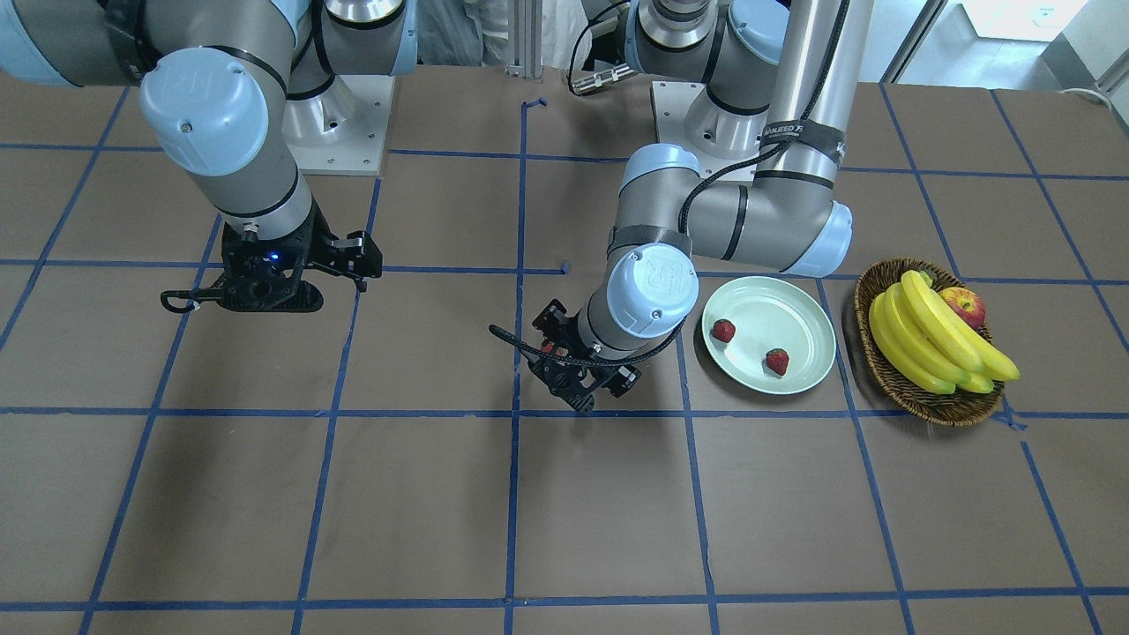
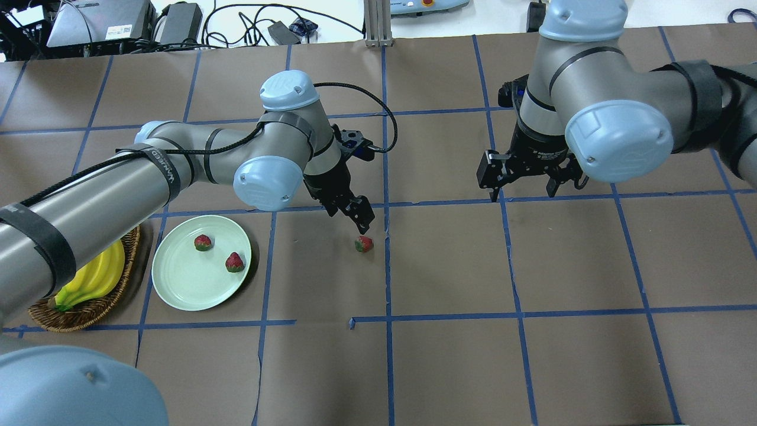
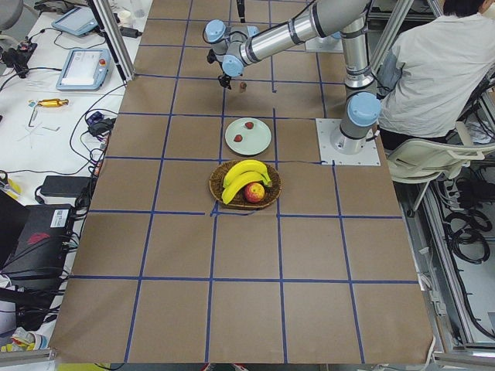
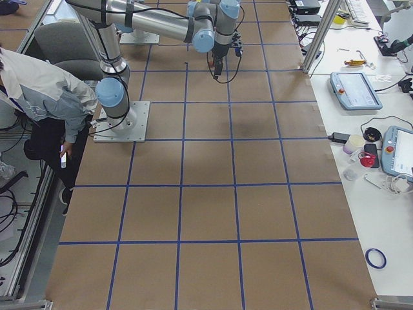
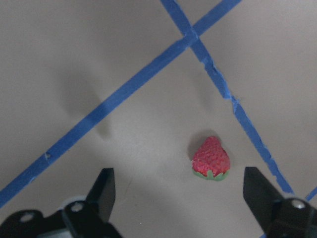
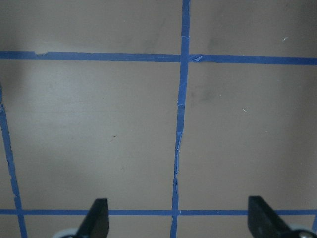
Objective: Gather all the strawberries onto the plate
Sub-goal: 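Move the left gripper over the last strawberry on the table, then lower the left gripper and close it on the last strawberry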
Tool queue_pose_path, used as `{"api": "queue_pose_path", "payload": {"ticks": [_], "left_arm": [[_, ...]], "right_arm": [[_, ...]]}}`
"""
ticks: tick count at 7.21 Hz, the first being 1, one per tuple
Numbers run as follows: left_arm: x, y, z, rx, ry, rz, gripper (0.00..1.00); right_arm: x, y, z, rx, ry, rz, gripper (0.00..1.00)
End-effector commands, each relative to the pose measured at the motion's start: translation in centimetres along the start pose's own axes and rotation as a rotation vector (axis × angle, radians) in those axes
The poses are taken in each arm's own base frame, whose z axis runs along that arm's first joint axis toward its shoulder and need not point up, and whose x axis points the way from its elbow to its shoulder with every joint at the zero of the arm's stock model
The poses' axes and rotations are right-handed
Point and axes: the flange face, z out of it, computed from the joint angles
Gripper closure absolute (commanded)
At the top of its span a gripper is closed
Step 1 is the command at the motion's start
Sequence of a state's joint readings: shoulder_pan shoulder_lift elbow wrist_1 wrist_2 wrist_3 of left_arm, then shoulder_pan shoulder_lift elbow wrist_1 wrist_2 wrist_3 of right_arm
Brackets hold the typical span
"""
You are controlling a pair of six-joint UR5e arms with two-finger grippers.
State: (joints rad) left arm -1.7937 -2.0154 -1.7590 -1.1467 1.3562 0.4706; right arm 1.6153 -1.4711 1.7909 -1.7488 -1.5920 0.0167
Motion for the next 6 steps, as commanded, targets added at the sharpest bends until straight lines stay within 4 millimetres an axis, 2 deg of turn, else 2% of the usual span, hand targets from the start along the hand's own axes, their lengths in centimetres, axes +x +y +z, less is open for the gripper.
{"api": "queue_pose_path", "payload": {"ticks": [1,3,5,6], "left_arm": [[0.4,0.4,1.7,-0.026,0.013,0.001,0.09],[1.1,0.1,2.2,-0.013,0.062,-0.013,0.20],[1.6,0.0,2.7,-0.020,0.065,-0.024,0.23],[1.6,0.0,2.7,-0.022,0.064,-0.020,0.35]], "right_arm": [[0.0,0.0,0.1,-0.002,0.000,0.000,0.00],[0.0,0.0,0.1,-0.002,0.000,0.000,0.00],[0.0,0.0,0.2,-0.004,-0.001,0.000,0.00],[0.0,-0.1,0.3,-0.007,-0.001,0.000,0.00]]}}
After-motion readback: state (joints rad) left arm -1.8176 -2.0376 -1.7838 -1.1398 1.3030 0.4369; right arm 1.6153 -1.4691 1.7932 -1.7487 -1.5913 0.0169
